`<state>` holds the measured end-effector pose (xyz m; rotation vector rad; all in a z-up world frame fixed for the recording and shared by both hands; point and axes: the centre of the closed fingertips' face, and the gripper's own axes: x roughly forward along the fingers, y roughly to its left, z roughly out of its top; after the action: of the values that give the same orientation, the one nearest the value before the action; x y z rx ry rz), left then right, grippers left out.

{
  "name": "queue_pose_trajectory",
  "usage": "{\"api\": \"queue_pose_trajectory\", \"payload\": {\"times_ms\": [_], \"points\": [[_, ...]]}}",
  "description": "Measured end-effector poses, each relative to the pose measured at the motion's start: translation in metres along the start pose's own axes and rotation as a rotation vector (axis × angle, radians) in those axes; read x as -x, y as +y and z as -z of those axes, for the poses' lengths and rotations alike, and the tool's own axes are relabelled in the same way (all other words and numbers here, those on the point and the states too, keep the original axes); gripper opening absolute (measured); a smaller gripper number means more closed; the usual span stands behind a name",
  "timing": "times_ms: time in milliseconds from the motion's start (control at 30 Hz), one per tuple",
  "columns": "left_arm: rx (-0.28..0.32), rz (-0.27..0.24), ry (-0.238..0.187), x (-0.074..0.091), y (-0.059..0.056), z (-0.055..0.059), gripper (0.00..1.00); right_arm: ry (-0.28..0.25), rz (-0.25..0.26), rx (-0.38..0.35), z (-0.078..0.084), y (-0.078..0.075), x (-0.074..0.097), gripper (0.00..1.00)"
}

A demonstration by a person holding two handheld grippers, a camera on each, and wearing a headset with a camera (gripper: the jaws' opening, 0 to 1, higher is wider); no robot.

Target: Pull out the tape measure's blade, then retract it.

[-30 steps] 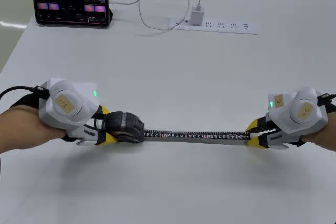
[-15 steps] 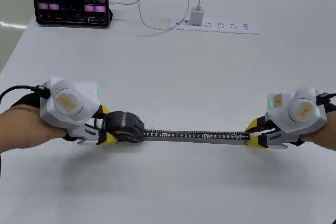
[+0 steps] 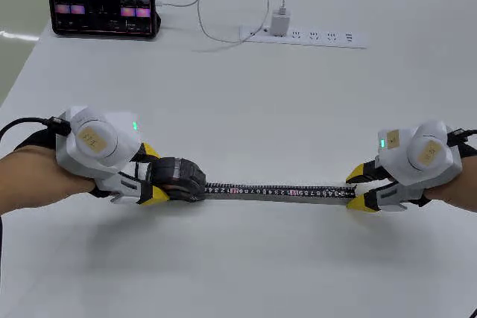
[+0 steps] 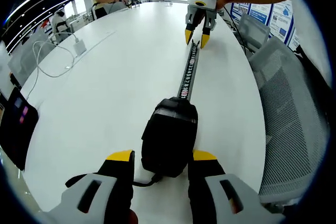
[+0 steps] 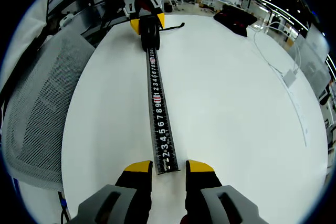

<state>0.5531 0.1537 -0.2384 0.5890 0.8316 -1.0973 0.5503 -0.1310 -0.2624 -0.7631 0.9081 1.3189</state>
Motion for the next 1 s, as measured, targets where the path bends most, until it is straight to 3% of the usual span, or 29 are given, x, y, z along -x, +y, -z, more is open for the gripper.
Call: {"api": "queue_pose_trajectory", "payload": {"times_ms": [133,367,533,733,800,1000], "points": [[0.011,-0.004,-0.007,0.001,0.0,-0.001,0.37,-0.01,0.01,-0.022,-0.002,0.0,0.002,0.23],[0.034,-0.033,-0.021,0.006,0.002,0.0,0.49,-0.041,0.049,-0.076,-0.006,0.0,0.006,0.37],[0.069,-0.066,-0.049,0.013,0.003,0.0,0.55,-0.075,0.08,-0.111,-0.01,0.001,0.008,0.41],[0.099,-0.094,-0.084,0.019,0.0,0.0,0.57,-0.106,0.11,-0.147,-0.016,0.003,0.01,0.48],[0.098,-0.127,-0.108,0.022,0.003,-0.003,0.57,-0.12,0.117,-0.16,-0.018,0.003,0.01,0.5],[0.102,-0.142,-0.115,0.023,0.001,-0.001,0.57,-0.129,0.126,-0.18,-0.018,0.003,0.009,0.53]]}}
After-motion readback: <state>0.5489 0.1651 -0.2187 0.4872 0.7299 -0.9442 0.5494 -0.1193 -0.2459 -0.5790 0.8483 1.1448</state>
